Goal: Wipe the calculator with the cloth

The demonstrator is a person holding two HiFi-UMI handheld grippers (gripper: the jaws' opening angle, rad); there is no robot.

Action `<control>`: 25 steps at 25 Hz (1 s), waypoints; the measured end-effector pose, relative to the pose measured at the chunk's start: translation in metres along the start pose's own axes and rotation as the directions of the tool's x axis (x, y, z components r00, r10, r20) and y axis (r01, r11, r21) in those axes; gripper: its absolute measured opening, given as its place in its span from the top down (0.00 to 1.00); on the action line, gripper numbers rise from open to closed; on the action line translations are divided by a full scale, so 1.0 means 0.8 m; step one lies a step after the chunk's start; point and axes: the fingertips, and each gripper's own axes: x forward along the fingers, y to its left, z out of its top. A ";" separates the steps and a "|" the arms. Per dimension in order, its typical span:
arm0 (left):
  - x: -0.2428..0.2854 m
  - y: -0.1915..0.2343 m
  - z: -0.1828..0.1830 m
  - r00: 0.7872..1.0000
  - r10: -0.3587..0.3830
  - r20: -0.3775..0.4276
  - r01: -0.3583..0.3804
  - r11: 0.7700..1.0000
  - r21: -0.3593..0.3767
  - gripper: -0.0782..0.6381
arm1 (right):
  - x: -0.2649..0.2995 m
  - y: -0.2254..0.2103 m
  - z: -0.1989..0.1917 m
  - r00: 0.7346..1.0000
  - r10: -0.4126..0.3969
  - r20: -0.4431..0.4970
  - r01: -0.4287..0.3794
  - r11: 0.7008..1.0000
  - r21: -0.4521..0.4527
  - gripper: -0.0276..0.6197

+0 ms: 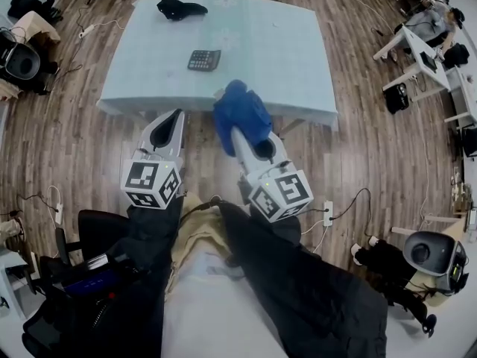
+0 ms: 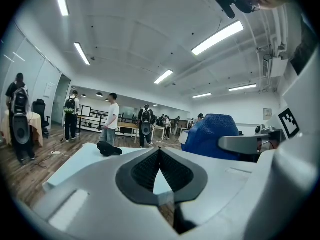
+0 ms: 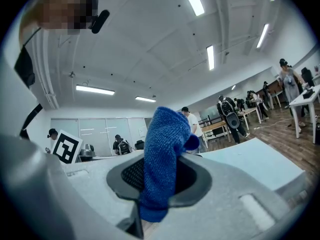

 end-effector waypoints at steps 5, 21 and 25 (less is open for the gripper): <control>0.015 0.005 -0.014 1.000 0.003 -0.015 -0.003 1.000 -0.008 0.89 | 0.005 -0.018 -0.012 1.000 -0.006 -0.009 0.006 1.000 0.014 0.82; 0.087 0.062 -0.011 1.000 0.001 -0.025 -0.002 0.999 -0.047 0.89 | 0.073 -0.065 -0.016 0.998 -0.050 -0.045 0.051 0.998 0.022 0.82; 0.120 0.089 -0.008 0.999 -0.008 -0.034 0.006 0.998 -0.055 0.89 | 0.113 -0.083 -0.013 0.997 -0.061 -0.054 0.063 0.998 0.022 0.82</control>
